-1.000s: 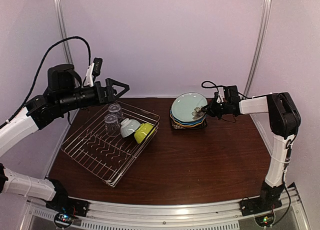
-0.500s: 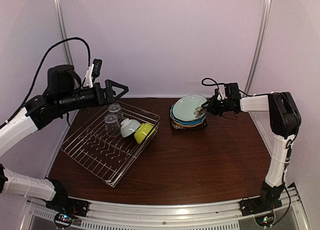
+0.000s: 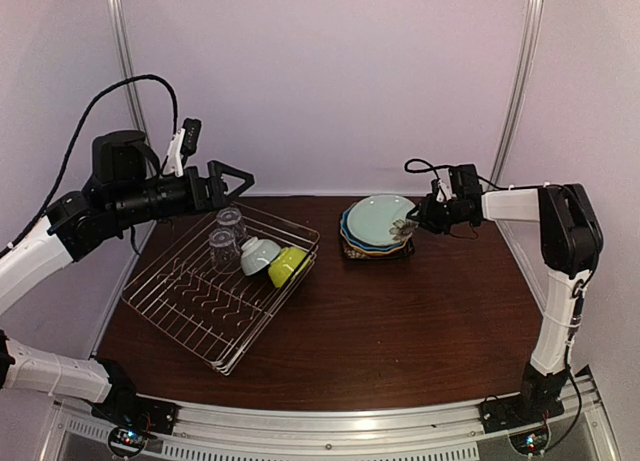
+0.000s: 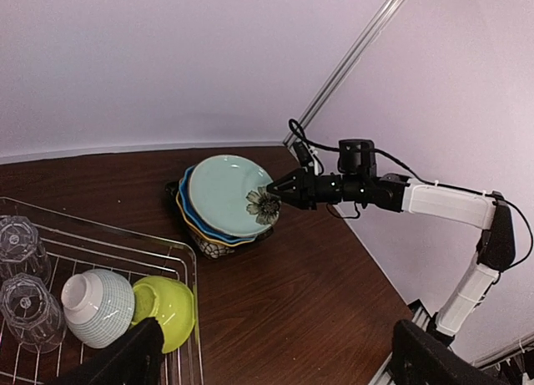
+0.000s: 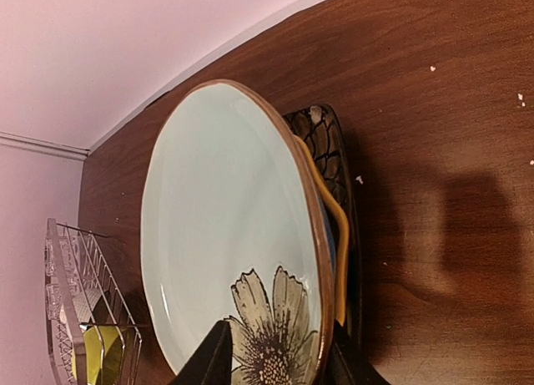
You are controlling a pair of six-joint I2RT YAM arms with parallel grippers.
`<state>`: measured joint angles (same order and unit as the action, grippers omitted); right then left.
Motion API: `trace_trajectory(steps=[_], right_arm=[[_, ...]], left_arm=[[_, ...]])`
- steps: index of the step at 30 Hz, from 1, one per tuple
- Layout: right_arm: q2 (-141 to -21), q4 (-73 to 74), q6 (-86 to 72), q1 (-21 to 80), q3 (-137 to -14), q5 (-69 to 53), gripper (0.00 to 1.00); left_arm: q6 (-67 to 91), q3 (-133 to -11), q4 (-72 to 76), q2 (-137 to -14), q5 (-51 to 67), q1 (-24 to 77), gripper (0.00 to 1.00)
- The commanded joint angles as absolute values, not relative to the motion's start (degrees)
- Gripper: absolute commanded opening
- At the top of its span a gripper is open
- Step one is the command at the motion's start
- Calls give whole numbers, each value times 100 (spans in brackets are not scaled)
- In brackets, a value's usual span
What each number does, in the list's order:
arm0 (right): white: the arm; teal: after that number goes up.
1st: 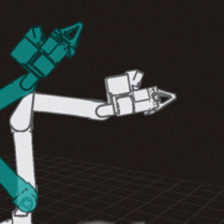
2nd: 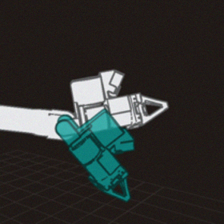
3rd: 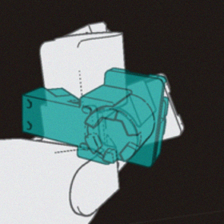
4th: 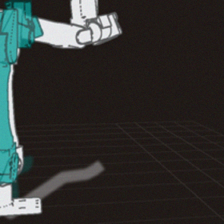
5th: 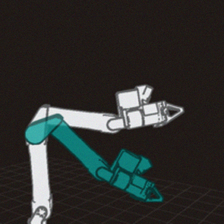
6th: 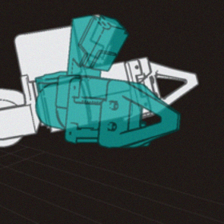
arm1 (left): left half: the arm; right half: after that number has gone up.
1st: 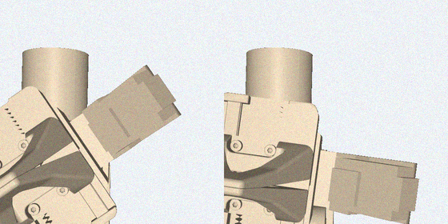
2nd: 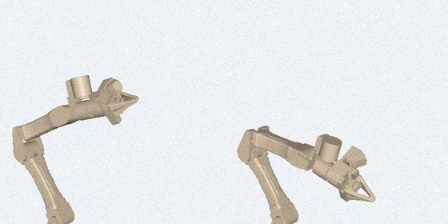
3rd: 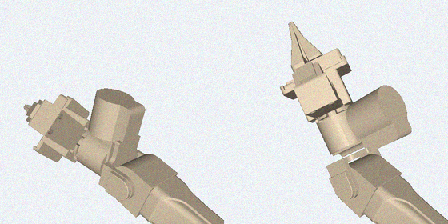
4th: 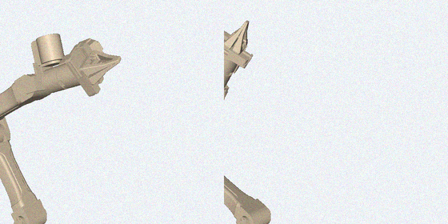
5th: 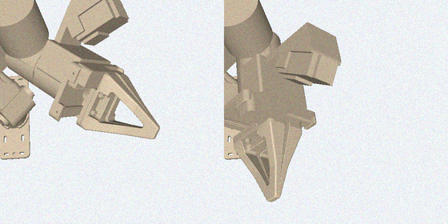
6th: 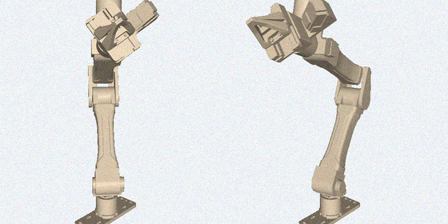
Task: Unload the mixed dishes from the dish rack
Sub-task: Place the plate with another plate.
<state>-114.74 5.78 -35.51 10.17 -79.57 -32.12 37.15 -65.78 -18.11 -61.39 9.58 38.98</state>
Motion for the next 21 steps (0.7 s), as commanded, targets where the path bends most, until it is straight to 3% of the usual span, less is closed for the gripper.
trace_trajectory(steps=[1,7,15,21], right_arm=[[-11143,760,-3268,937,-8218,-2908,38],[-11145,964,-3135,926,-8233,-2763,36],[-11268,1002,-3119,924,-8259,-2804,22],[-11144,891,-3138,932,-8239,-2988,26]], left_arm=[[3590,-6582,-1781,-6072,836,3867,97],[3586,-6576,-1784,-6071,813,3867,97],[3577,-6557,-1787,-6082,761,3867,97],[3468,-6563,-1944,-6143,607,3867,97]])
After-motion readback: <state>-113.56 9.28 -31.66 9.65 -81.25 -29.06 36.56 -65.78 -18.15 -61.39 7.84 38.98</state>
